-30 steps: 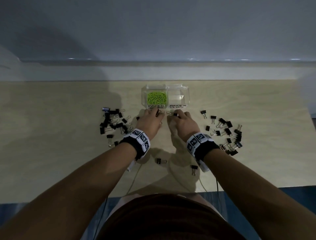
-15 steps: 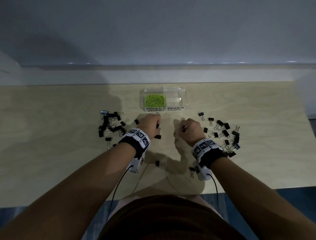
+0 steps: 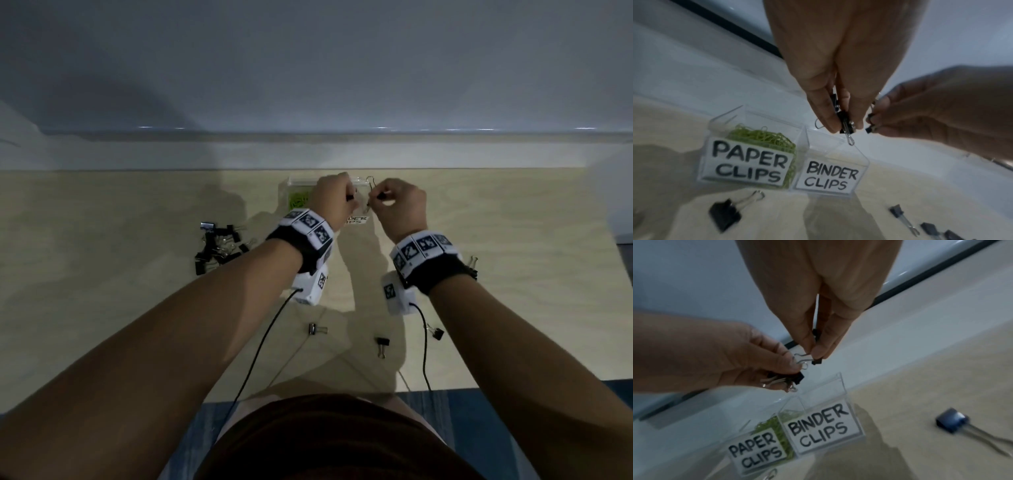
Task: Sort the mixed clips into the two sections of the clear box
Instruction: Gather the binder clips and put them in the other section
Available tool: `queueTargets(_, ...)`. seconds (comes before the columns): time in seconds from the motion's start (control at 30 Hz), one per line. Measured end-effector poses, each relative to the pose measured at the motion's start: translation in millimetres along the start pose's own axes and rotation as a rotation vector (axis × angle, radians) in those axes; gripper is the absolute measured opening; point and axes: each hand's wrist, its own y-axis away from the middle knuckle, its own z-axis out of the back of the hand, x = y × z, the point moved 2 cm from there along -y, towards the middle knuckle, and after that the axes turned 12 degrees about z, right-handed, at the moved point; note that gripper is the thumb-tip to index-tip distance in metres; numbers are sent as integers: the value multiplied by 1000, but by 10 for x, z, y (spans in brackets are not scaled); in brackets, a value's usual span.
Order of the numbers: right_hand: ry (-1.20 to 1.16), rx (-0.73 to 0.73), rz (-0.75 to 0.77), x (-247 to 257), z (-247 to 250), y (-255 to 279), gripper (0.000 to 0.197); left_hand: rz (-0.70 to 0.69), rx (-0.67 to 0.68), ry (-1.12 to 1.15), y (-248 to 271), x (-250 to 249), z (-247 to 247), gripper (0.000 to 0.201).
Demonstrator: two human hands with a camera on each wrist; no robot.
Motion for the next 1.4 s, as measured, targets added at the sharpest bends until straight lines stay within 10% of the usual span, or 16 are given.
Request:
queueTargets(0.27, 196, 266, 73, -110, -251, -130, 21, 17, 88, -124, -191, -33, -138, 23)
queueTargets(0.47, 196, 145, 281, 103, -395, 83, 20, -117, -51, 76, 145, 443, 244, 19)
queueTargets(0.63, 134, 507, 420, 662, -972, 253, 23, 83, -176, -109, 376, 1512, 856, 13)
queueTargets(0.77, 242, 871, 359, 1033, -1483, 237, 51, 355, 43, -371, 459, 2128, 1226, 61)
queueTargets(0.97, 459, 993, 336, 1256, -2058, 145, 94, 242, 224, -551, 511, 2384, 1143, 105)
queueTargets(1.4, 303, 837, 215, 968, -1855, 465, 24, 238, 176, -274, 702, 2068, 876, 35)
